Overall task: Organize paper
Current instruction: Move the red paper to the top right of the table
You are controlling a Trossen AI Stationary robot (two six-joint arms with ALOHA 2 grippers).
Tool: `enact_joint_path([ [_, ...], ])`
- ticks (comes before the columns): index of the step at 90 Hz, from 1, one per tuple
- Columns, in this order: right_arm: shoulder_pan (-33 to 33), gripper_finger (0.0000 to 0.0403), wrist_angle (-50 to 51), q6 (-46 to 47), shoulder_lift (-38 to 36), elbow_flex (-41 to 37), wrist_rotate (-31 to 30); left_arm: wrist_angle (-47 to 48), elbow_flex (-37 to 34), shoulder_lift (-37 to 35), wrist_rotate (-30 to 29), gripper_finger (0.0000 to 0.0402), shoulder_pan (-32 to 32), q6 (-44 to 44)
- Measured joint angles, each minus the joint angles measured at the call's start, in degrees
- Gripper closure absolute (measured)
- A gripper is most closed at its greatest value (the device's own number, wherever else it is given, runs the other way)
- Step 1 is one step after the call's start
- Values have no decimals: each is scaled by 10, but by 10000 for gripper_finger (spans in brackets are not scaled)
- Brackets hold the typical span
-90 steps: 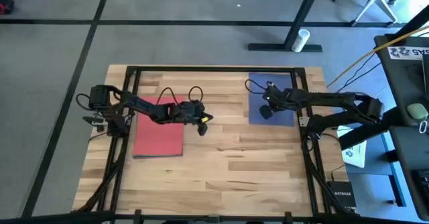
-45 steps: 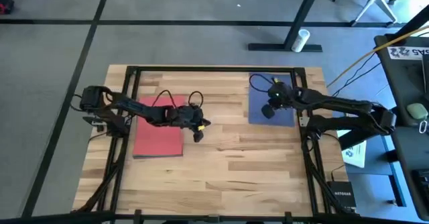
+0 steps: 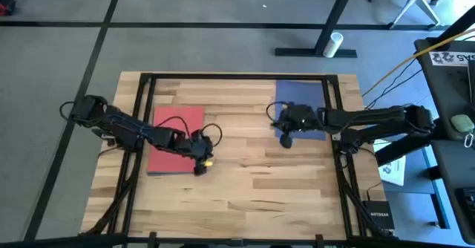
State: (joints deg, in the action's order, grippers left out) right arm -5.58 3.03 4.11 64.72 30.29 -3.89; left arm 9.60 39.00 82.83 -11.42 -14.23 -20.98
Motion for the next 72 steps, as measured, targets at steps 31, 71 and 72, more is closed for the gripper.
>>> enact_joint_path([
  [31,82,329,-68,-126,201,131,-25,76,0,-13,-3,402,-117,-74],
  [71,90,293,-59,-347,454,386,12,112,0,-153,-214,402,-229,-161],
  [72,90,293,-60,-353,459,390,14,112,0,-156,-217,402,-230,-161],
])
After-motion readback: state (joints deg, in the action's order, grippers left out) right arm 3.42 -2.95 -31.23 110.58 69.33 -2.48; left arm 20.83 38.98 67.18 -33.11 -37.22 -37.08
